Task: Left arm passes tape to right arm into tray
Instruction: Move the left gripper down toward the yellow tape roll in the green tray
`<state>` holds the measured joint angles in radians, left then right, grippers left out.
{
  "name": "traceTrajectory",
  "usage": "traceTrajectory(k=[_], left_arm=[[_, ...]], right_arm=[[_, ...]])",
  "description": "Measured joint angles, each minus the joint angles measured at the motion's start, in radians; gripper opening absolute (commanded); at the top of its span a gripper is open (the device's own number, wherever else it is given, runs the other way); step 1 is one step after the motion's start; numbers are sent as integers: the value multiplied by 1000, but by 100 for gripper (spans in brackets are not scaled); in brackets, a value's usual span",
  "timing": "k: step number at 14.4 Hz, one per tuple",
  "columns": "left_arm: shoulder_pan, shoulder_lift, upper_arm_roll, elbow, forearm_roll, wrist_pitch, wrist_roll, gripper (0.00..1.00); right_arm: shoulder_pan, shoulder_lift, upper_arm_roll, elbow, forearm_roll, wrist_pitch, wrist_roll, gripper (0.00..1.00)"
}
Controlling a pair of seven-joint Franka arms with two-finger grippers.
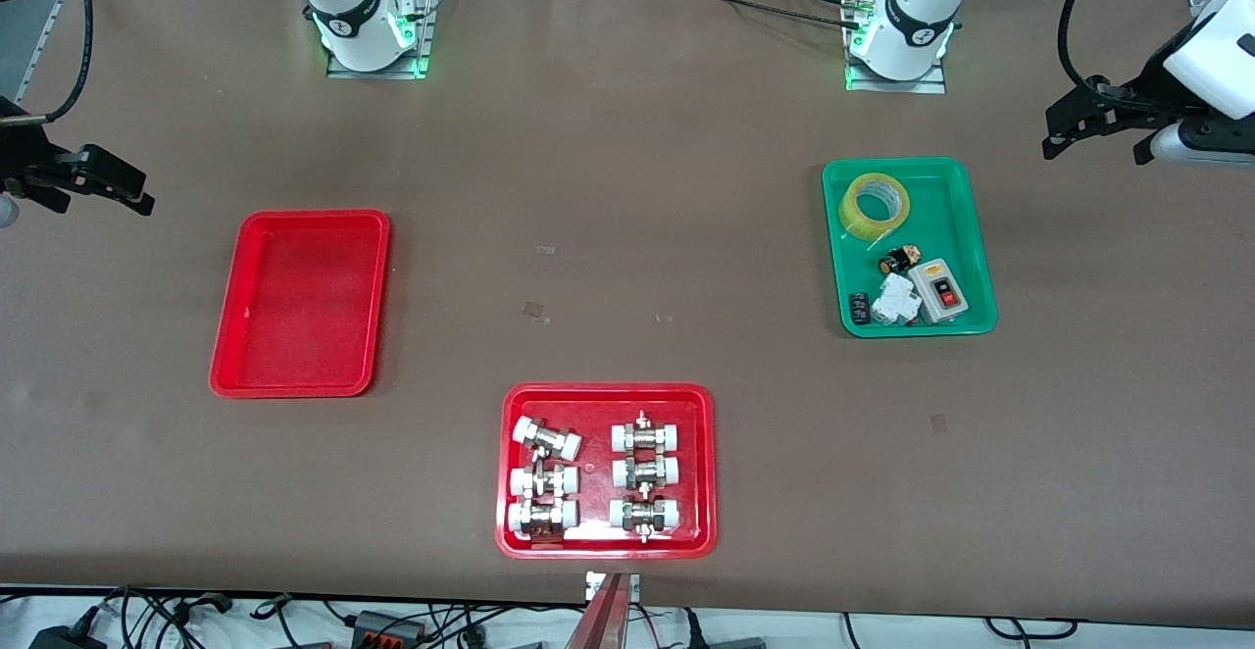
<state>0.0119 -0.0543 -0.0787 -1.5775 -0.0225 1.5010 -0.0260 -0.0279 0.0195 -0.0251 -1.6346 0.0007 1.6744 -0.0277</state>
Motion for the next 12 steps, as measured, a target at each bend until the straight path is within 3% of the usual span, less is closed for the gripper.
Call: traceTrajectory(k=[5,8,12], left_arm=[[0,1,0,-1,0,-4,0,100],[12,33,3,-11,0,-117,0,100],[55,123,6,-145,-6,-137,2,100]], right_arm=[[1,-5,0,0,0,-1,-1,100],[1,-5,0,0,0,0,-2,100],[2,-5,0,0,0,1,-2,100]])
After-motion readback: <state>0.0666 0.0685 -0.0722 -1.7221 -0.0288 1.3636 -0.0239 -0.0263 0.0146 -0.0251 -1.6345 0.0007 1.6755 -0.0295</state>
